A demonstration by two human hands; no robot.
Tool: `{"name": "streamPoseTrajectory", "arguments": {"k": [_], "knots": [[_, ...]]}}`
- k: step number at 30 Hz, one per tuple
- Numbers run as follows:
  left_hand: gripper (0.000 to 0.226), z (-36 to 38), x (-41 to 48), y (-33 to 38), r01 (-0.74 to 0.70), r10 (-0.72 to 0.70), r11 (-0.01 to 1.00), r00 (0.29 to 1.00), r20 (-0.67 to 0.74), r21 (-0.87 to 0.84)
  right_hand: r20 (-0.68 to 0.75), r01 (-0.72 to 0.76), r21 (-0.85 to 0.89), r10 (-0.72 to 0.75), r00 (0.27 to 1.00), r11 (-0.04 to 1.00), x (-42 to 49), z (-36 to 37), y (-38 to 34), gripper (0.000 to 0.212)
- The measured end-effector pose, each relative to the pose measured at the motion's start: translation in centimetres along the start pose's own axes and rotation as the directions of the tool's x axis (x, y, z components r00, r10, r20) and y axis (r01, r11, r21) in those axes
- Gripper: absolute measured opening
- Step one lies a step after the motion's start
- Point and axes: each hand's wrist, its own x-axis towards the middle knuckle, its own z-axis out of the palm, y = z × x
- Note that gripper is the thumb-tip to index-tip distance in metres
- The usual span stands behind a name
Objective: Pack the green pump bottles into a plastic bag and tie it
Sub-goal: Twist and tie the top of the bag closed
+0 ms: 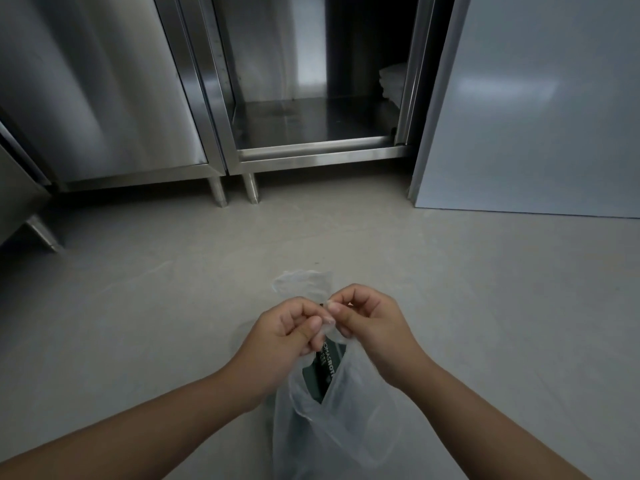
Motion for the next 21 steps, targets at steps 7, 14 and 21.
{"name": "streamPoseTrajectory", "arguments": {"k": [7, 14, 21], "knots": [[0.007, 0.3, 0.2, -1.0, 0.072, -0.069, 0.996, 0.997, 0.043, -0.059, -0.007, -0.100, 0.034, 0.100, 0.995, 0.994, -0.5, -0.3, 0.7, 0.012], [0.012, 0.8, 0.0, -1.1, 0.074, -0.069, 0.994, 0.995, 0.071, -0.079, 0.045, -0.107, 0.031, 0.105, 0.993, 0.994, -0.9, -0.7, 1.0, 0.009], [0.014, 0.8, -0.3, -1.0, 0.103, -0.100, 0.991, 0.994, 0.043, -0.081, 0.177, -0.102, -0.010, 0.102, 0.979, 0.995, -1.8, -1.3, -0.1, 0.012]]}}
